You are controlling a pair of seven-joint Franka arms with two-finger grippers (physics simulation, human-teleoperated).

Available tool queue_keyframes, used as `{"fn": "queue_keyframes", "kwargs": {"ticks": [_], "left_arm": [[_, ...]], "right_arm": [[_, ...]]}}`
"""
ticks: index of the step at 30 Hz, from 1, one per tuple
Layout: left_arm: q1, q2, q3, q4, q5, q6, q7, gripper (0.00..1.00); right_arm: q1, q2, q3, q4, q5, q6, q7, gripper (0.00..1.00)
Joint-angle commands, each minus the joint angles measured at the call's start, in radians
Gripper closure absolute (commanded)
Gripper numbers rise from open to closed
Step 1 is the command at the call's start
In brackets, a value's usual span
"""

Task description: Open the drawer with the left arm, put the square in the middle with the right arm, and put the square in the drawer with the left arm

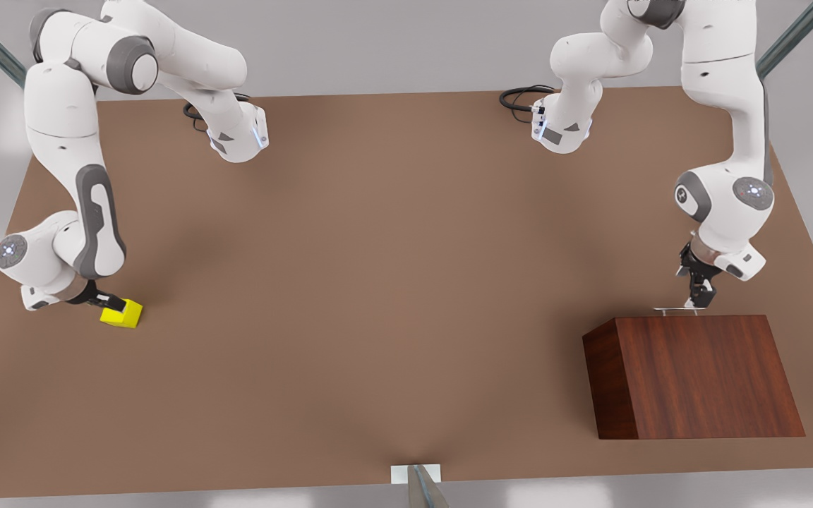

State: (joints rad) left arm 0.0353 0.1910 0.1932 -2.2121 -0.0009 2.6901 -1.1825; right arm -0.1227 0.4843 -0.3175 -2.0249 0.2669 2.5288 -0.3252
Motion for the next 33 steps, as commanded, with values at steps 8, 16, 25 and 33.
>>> {"fn": "queue_keyframes", "kwargs": {"ticks": [8, 16, 25, 33], "left_arm": [[0.006, 0.038, 0.000, 0.003, -0.001, 0.040, 0.000, 0.00], [0.006, 0.065, -0.003, 0.006, -0.004, 0.059, 0.001, 0.00], [0.005, 0.058, -0.006, -0.003, -0.008, 0.020, 0.000, 0.00], [0.005, 0.035, -0.006, -0.034, -0.010, 0.002, 0.001, 0.00]], "right_arm": [[-0.002, 0.027, 0.005, 0.003, 0.040, 0.015, -0.055, 0.00], [-0.002, 0.034, 0.003, 0.002, 0.040, 0.019, -0.087, 0.00], [-0.023, 0.077, 0.003, 0.041, 0.041, 0.018, -0.114, 0.17], [-0.023, 0.076, 0.003, 0.031, 0.083, 0.011, -0.114, 0.35]]}}
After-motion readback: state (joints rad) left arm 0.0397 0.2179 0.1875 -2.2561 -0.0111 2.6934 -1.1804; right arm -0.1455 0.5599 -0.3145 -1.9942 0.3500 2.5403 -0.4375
